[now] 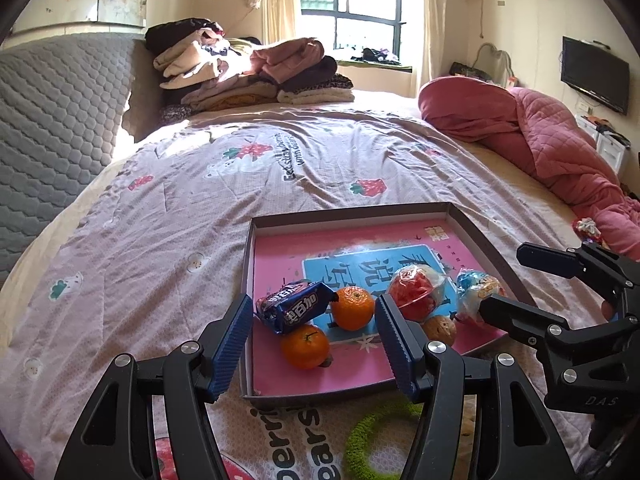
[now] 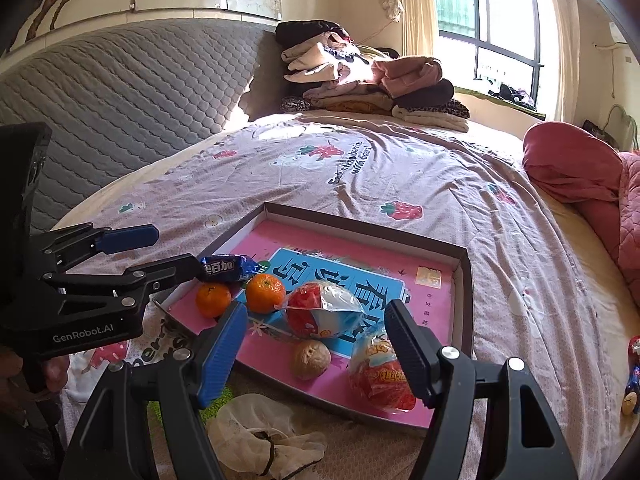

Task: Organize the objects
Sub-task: 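Open both tools to release the items and withdraw from the tray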

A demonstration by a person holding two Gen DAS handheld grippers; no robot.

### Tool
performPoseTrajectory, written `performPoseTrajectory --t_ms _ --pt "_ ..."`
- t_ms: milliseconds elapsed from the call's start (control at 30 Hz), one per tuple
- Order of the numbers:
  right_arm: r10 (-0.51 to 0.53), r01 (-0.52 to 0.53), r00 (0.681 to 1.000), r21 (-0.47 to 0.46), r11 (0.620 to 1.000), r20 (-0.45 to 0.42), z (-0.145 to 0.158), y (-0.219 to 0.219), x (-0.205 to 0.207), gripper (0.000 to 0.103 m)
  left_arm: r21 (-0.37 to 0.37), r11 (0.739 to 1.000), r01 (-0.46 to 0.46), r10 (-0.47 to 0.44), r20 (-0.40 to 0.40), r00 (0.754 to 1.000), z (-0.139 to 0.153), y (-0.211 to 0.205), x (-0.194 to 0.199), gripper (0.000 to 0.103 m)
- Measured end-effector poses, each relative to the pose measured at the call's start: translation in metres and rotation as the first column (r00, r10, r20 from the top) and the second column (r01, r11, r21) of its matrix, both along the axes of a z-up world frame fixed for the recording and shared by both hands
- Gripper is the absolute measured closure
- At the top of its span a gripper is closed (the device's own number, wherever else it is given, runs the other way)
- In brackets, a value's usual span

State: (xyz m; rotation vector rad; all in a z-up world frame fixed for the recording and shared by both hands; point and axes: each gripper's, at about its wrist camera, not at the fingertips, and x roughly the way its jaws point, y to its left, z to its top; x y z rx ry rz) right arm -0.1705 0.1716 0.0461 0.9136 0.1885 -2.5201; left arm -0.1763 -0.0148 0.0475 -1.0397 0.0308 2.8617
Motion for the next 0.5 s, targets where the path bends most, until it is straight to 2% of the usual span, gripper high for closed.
performPoseTrajectory --t_ms 500 --pt "0.000 0.000 1.000 -0.019 1.000 -0.023 0.012 0.002 0.021 0.032 0.015 1.000 -0.002 0.003 -0.036 0.999 0.019 -0.003 0.022 0.038"
